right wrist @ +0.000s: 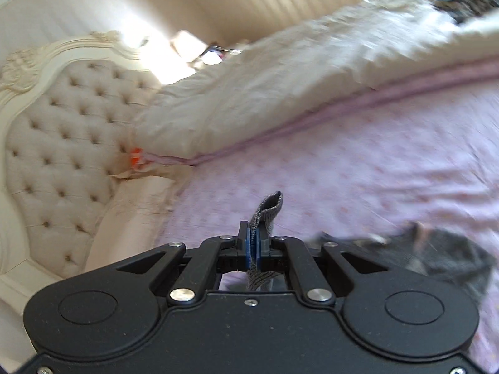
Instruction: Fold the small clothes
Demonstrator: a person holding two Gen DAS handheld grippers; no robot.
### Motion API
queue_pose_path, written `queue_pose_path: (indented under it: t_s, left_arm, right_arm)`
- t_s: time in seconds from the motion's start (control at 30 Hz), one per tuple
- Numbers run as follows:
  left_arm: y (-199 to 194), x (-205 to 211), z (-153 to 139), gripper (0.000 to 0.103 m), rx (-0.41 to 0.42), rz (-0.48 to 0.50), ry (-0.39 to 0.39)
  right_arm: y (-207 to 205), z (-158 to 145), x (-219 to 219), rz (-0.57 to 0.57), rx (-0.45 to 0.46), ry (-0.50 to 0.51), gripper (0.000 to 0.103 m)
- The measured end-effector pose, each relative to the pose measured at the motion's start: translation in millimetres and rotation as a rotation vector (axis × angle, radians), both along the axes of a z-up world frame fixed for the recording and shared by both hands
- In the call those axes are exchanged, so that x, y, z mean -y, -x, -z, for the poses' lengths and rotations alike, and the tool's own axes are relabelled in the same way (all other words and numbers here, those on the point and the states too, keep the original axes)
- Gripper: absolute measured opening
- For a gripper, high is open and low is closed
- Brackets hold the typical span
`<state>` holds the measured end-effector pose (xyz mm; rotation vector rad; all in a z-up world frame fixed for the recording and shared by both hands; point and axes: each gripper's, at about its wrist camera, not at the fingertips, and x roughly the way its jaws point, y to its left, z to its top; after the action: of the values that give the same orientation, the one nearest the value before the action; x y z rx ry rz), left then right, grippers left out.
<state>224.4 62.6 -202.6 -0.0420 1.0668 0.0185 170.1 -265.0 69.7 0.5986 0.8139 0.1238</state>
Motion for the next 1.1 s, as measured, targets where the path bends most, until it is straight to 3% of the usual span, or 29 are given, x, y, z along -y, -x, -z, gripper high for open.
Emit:
queue_pose_path:
  t_s: [0.1,0.27,0.4,0.53,0.83,0.97,1.07,1.1]
  left_arm:
    - [5.8,-2.4,-0.2,0.061,0.011,0.034,-0.019]
    - [7.0,-11.5,0.1,0.065,0.0,-0.003,0.018]
    - [6.6,-10.0,-1.3,0.066,-0.009,0.006,0.008]
    - [3.3,-12.2,0.5,0.066,-0.019,0.01,0.009]
    - [4.7,-14.9,-1.0,0.067,-0.034,0.067,-0.003]
    - [7.9,-19.2,-4.9,0.066,-0.046,0.079,-0.018]
    - [13.4,-23.7,-14.0,0.065,-0.059,0.082,-0.076]
    - [17.3,-26.0,-20.9,0.065,-0.035,0.088,-0.074]
  right_arm:
    - [25.4,40.3,33.9,0.097,-0.117,0.033,0.01]
    - [59.5,115.1,72.2,0.208,-0.295,0.048,0.01]
    - [77.8,157.0,84.9,0.238,-0.371,0.087,0.01]
    - [88.8,171.5,87.4,0.244,-0.412,0.152,0.01]
    - [80.3,180.0,85.3,0.202,-0.405,0.263,0.01]
    - [74.1,200.0,85.7,0.202,-0.519,0.316,0.016]
    - [84.4,198.9,88.9,0.257,-0.503,0.338,0.016]
    - [87.3,196.0,88.5,0.268,-0.487,0.343,0.026]
